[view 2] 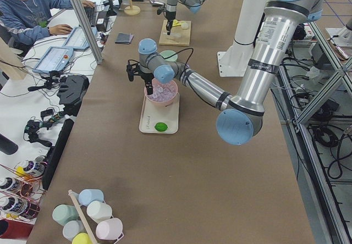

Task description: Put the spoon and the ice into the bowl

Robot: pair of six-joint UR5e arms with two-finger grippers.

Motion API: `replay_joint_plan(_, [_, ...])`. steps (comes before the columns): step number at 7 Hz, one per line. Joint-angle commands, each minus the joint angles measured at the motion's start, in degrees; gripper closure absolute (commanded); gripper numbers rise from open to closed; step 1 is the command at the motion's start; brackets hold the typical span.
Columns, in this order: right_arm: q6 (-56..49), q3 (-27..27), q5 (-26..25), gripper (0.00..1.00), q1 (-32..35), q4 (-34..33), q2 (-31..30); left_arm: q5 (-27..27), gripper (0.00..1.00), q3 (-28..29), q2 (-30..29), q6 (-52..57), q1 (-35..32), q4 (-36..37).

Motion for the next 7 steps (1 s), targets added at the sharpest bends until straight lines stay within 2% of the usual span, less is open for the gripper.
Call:
replay_joint_plan(1, [11.4, -0.5, -5.2, 1.0, -3.1, -5.4, 8.4, 4.9, 0.23, 0.0, -0.6, -3.5, 5.8, 0.0])
replay_joint_plan(3, [17.5, -2.4, -8.2, 1.0, -5.2, -7.4, 13.6, 5.8, 0.28, 0.0, -0.5, -3.5, 8.0, 0.0])
replay_joint_plan(5, [23.2, -8.6, -12.6, 1.0, -7.4, -7.3, 19.7, 5.8, 0.29, 0.0, -0.5, -3.5, 9.3, 0.0])
replay_joint_plan(7, [25.3, -9.8, -15.5, 1.0, -8.6, -7.0, 20.3, 5.8, 0.3, 0.0, -0.6, -3.6, 10.5, 0.0])
